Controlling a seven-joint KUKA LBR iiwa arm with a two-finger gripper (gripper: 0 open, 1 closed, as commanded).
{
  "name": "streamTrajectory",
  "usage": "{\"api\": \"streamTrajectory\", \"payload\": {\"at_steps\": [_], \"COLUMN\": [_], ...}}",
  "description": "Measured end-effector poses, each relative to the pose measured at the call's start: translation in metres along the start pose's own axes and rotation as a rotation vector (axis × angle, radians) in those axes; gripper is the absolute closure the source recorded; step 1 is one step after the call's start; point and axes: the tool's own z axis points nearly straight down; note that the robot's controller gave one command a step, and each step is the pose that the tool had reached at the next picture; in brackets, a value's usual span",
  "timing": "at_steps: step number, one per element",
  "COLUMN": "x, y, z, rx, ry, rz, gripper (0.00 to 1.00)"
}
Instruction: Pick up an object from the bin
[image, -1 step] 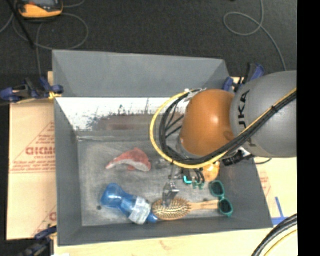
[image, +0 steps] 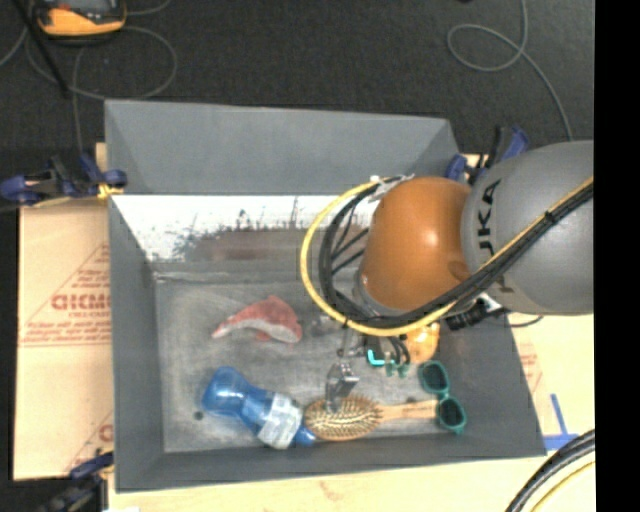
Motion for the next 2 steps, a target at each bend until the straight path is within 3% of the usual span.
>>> {"api": "streamTrajectory", "payload": {"at_steps": [1,2], "x": [-0.028,-0.022], "y": [-0.013,-0.015], "z": [-0.049,-0.026], "rx": [0.004,0.001], "ry": [0.000,-0.015], "rz": [-0.066,-0.045], "gripper": [0.00,0.00]}}
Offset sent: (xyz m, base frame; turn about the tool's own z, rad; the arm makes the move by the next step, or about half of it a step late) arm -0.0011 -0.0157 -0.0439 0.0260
